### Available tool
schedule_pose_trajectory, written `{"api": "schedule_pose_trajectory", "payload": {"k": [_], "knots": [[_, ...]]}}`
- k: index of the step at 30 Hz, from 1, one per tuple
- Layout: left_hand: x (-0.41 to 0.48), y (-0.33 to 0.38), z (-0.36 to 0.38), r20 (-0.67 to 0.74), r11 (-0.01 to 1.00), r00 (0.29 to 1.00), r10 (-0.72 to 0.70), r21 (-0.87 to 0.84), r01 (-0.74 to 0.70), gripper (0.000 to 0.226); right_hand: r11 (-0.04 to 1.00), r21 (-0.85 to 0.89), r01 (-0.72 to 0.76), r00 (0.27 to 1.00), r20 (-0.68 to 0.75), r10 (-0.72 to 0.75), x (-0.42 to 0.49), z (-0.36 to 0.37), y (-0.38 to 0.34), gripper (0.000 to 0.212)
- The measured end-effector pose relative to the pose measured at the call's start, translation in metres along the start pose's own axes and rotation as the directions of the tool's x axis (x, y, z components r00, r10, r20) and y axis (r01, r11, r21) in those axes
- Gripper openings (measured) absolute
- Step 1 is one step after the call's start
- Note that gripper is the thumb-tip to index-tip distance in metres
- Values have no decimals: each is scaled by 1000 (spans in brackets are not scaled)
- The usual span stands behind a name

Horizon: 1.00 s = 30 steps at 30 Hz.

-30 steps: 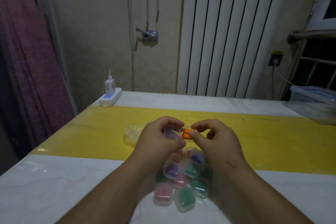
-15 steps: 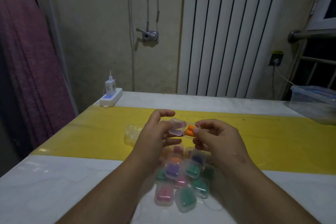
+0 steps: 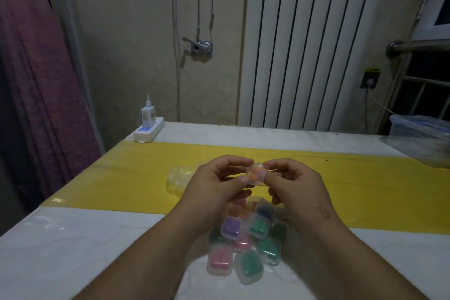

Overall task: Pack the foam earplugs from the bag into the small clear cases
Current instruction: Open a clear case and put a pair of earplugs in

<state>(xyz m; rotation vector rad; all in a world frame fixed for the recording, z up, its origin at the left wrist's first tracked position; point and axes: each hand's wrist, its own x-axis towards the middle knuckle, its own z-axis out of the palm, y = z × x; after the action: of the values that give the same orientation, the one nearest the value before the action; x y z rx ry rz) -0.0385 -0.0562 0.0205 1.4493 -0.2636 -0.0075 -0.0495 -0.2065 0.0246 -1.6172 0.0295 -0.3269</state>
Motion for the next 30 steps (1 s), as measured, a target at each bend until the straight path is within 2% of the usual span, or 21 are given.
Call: {"api": "schedule_pose_trajectory", "payload": {"k": [4, 6, 10, 12, 14, 17, 20, 22, 25, 28, 30], "knots": [[-3, 4, -1, -30, 999, 1000, -3, -38, 2, 23, 989, 140, -51, 997, 62, 43, 0, 2, 1, 13], [-2, 5, -1, -47, 999, 999, -2, -54, -1, 23, 982, 179, -63, 995, 92, 47, 0, 3, 0, 22], [0, 5, -2, -66, 999, 997, 51, 15, -51, 29, 960, 260, -104, 991, 108, 78, -2, 3, -2, 23], [-1, 5, -2, -58, 997, 996, 69, 28, -67, 34, 973, 210, -94, 990, 122, 70, -3, 2, -2, 28], [-3, 6, -1, -49, 997, 996, 70, 19, -69, 35, 989, 133, -66, 989, 139, 48, -5, 2, -1, 23], [-2, 5, -2, -53, 995, 995, 88, 47, -86, 31, 998, 47, -29, 996, 85, 25, -3, 2, 2, 10], [3, 1, -6, -138, 984, 981, 137, 136, -118, 26, 999, 30, -13, 1000, 22, 12, 0, -1, 4, 8], [5, -1, -8, -188, 980, 971, 149, 163, -118, 24, 999, -24, 38, 999, -18, -39, 3, -3, 5, 6], [6, -1, -10, -228, 978, 961, 156, 175, -117, 23, 979, -150, 140, 987, -62, -150, 7, -7, 7, 15], [6, -2, -10, -250, 977, 956, 151, 183, -106, 23, 959, -185, 214, 968, -94, -234, 12, -12, 7, 16], [7, -3, -10, -262, 976, 954, 146, 198, -95, 23, 960, -177, 215, 966, -104, -235, 15, -13, 10, 14]]}}
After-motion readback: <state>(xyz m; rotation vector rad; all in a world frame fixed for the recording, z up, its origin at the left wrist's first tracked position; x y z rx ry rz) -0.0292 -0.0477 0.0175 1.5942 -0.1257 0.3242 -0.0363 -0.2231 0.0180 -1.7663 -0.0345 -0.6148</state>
